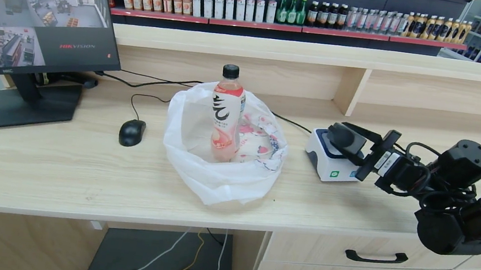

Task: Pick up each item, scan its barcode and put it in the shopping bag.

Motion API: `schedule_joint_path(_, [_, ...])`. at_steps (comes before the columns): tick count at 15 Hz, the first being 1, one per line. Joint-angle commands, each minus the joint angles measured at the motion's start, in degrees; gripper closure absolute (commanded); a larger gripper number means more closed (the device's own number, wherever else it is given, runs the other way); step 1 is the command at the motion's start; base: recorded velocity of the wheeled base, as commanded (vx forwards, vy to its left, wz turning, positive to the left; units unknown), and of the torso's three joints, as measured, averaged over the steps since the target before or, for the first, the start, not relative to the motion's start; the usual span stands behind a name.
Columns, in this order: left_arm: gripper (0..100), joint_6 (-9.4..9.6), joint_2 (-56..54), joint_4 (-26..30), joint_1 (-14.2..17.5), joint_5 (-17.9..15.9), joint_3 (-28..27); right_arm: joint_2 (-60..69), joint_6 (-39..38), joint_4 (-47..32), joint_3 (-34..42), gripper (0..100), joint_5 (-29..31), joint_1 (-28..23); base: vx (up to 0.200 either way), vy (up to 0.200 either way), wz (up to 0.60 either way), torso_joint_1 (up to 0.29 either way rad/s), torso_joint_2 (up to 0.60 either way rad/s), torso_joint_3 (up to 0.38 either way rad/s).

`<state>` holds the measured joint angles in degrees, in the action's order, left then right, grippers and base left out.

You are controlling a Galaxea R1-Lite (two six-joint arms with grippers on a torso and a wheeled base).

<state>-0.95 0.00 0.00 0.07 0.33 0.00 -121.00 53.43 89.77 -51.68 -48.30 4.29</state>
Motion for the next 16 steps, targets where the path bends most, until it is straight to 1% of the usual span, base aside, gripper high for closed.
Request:
schedule_joint_path(1, [0,-0.02,0.0,0.0,0.0,0.0,0.0,1.6,-1.0,0.2,0.2,100,0.0,-0.1,0.000,0.000,0.00,0.000,0.00,0.000])
schedule_joint_path(3, [0,-0.02,0.0,0.0,0.0,0.0,0.0,2.8,-1.6,0.2,0.3,100,0.0,-0.1,0.000,0.000,0.00,0.000,0.00,0.000])
schedule_joint_path(9, [0,-0.02,0.0,0.0,0.0,0.0,0.0,9.1,-5.2,0.2,4.1,100,0.8,-0.2,0.000,0.000,0.00,0.000,0.00,0.000])
schedule_joint_path(14, [0,-0.02,0.0,0.0,0.0,0.0,0.0,13.3,-10.4,0.2,4.0,100,4.7,0.0,0.000,0.000,0.00,0.000,0.00,0.000])
schedule_joint_path(16, [0,-0.02,0.0,0.0,0.0,0.0,0.0,15.6,-12.8,0.2,6.3,100,5.8,0.1,0.000,0.000,0.00,0.000,0.00,0.000])
